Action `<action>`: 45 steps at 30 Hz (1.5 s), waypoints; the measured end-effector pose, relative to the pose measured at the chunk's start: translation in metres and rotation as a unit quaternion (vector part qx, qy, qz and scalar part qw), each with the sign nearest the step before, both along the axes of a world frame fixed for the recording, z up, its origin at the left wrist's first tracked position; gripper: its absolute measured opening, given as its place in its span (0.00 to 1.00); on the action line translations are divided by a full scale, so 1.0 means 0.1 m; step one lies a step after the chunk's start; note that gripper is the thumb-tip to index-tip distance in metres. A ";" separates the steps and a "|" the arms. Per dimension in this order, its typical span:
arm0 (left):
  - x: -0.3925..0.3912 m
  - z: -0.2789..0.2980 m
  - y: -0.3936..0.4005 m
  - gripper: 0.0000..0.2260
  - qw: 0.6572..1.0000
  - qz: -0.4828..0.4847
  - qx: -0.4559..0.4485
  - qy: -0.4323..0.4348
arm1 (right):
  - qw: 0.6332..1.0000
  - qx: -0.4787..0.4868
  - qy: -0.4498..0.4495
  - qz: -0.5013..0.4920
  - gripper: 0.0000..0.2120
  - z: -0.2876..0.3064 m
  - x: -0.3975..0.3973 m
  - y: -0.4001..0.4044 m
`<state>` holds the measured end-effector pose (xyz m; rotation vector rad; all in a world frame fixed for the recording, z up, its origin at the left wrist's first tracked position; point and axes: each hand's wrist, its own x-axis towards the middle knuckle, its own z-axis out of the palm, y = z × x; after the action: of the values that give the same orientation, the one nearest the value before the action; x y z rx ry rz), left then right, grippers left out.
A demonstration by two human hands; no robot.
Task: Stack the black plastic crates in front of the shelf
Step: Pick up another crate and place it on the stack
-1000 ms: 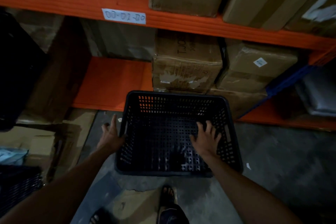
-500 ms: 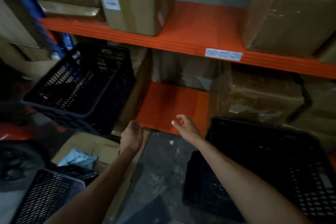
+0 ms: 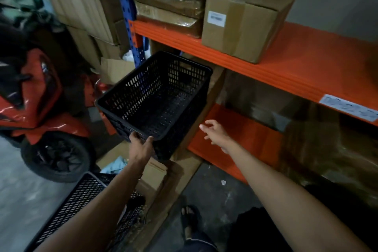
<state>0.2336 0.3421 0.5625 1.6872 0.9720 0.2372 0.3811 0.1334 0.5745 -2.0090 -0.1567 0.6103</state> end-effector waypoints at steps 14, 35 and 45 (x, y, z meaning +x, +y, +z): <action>0.77 -0.60 0.81 0.22 0.971 0.137 -0.169 0.098 | 0.993 -0.001 0.110 -0.043 0.46 0.03 2.25 1.11; -0.30 -0.09 1.64 0.13 0.989 0.034 -0.139 -0.031 | 0.890 0.098 0.038 -0.445 0.42 0.17 0.43 0.47; -0.62 0.59 1.07 0.12 0.976 -0.142 -0.154 -0.067 | 0.830 0.179 -0.107 -0.518 0.19 1.05 -1.48 -0.90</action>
<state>0.1713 0.4493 0.6210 1.4803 0.6229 0.0075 0.2328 0.0433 0.6790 -1.4796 0.6226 -0.3309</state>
